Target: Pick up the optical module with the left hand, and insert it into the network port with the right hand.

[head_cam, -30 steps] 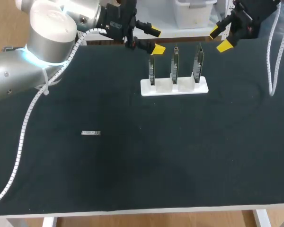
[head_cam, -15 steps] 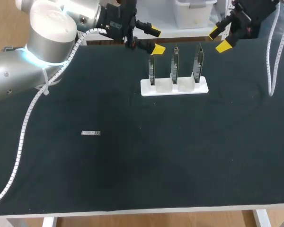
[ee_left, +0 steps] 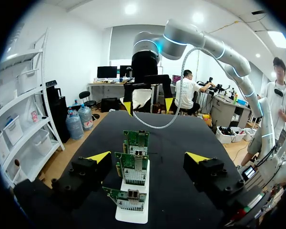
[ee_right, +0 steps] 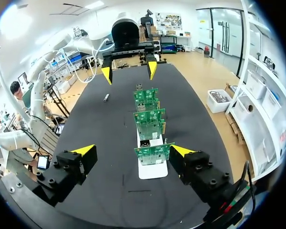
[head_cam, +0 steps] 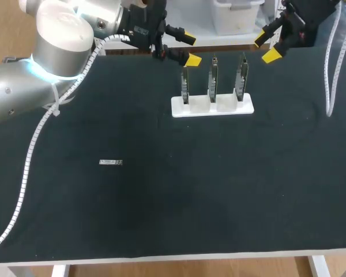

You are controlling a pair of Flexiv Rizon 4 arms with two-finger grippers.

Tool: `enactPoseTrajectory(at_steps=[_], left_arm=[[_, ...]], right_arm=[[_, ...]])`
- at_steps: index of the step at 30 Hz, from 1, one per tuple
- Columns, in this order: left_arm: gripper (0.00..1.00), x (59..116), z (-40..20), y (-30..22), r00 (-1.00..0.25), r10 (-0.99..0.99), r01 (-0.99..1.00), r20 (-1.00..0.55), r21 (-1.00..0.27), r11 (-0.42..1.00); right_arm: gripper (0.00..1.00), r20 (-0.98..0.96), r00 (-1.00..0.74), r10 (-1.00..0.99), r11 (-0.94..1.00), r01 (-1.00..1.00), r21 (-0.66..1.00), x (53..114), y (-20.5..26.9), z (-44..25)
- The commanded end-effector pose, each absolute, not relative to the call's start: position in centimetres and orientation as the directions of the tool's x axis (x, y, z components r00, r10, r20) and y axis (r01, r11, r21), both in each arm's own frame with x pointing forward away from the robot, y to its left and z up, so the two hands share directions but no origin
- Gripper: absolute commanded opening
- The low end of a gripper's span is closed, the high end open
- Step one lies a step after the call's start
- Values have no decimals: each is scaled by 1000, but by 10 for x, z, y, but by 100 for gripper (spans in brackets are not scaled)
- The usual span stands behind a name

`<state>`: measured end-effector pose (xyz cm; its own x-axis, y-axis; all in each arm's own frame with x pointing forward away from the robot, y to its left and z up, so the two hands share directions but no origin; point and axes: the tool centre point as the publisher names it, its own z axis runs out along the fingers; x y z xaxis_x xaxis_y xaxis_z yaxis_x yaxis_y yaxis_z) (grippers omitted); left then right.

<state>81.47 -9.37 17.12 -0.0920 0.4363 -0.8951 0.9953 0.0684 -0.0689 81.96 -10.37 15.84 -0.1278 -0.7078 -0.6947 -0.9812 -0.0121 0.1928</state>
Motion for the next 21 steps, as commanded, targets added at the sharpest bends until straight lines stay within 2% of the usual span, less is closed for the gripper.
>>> enactPoseTrajectory(at_steps=[1, 21], left_arm=[[100, 816, 172, -94, -94, 441, 995, -893, -72, 68], [100, 816, 172, -94, -94, 441, 995, -893, -72, 68]], right_arm=[[100, -695, -133, -707, -457, -664, 593, 827, -106, 159], [100, -689, -163, -706, -397, -714, 576, 831, -110, 156]])
